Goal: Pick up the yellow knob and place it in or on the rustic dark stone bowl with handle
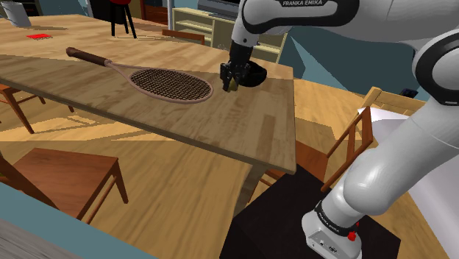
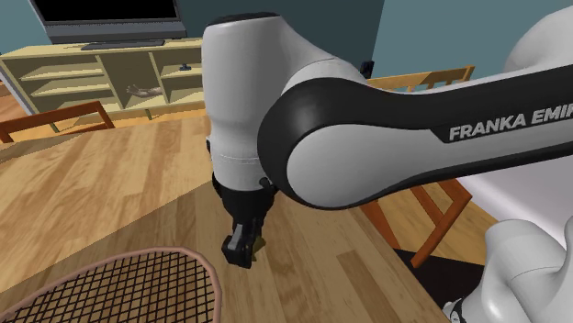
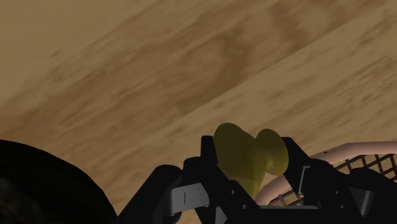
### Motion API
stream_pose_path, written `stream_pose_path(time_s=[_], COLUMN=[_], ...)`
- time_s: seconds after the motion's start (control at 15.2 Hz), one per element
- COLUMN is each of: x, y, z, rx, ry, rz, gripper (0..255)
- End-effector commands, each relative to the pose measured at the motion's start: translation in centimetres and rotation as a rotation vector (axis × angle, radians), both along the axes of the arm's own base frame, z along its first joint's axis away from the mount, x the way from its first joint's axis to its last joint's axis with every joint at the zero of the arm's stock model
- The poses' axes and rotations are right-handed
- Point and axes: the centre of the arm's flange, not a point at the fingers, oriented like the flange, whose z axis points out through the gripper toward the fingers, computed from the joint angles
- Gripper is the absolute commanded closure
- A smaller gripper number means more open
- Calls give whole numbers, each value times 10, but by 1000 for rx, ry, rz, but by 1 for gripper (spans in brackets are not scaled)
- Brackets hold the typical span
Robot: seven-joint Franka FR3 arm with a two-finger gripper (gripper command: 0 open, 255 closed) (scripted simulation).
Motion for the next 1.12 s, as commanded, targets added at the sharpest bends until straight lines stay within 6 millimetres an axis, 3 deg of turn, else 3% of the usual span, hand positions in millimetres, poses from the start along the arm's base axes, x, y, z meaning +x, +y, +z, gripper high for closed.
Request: stream_pose_path(time_s=[0.0, 1.06], x=[0, 0], y=[1, 1], z=[12, 96], rx=[0, 0], ry=[0, 0], rz=[0, 0], gripper=[255, 255])
